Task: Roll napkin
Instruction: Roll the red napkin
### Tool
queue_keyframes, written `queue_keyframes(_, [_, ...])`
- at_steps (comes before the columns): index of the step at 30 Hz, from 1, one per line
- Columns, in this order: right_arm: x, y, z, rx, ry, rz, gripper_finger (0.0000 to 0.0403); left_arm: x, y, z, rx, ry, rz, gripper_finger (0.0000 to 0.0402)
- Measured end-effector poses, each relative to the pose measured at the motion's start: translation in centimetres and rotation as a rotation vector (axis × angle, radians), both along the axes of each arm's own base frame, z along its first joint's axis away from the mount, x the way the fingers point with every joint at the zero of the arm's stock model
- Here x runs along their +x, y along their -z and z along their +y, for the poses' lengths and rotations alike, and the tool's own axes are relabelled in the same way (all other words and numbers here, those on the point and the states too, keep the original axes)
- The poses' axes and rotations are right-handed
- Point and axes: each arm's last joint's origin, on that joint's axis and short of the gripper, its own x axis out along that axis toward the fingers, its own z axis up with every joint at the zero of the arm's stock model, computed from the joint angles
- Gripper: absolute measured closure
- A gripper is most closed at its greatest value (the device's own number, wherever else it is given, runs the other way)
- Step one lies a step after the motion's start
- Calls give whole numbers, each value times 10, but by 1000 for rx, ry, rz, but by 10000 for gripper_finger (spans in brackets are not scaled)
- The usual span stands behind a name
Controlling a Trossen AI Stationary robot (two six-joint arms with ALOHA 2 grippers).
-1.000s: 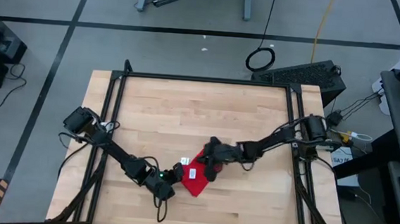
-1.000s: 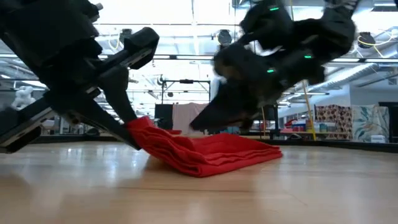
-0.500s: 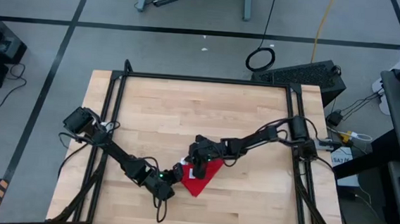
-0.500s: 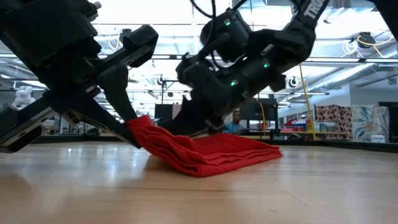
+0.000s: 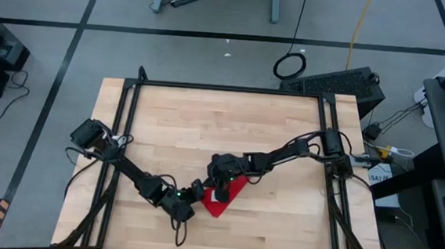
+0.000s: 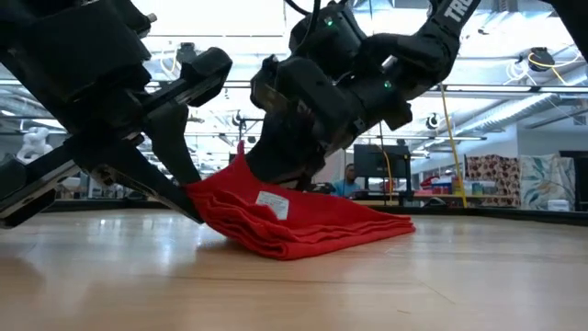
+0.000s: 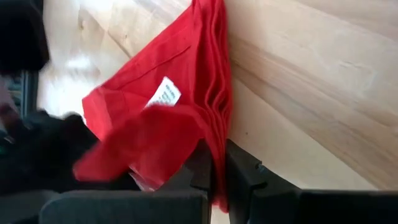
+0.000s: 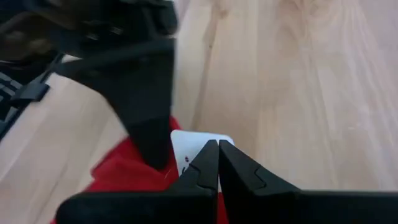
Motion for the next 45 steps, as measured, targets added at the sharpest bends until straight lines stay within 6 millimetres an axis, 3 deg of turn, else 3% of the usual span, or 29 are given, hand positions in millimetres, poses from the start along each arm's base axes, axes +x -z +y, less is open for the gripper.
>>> queue_keyframes(15, [-11,-2,30,-13,-65,83,399,0,2,5,-35,-81,11,382])
queue_keyframes(29, [-39,6,94,21,-159,251,399,5,2,17,-57,-193,-8,382])
queue_keyframes(34, [-57,-6,121,-96,-98,241,399,5,1,19,-30,-235,-36,382])
queue_keyframes(40, [-81,-10,147,-400,129,175,397,6,0,20,-33,-309,-86,382])
queue_keyframes(45, [-90,3,159,-640,94,128,351,8,-1,20,-33,-326,-118,382])
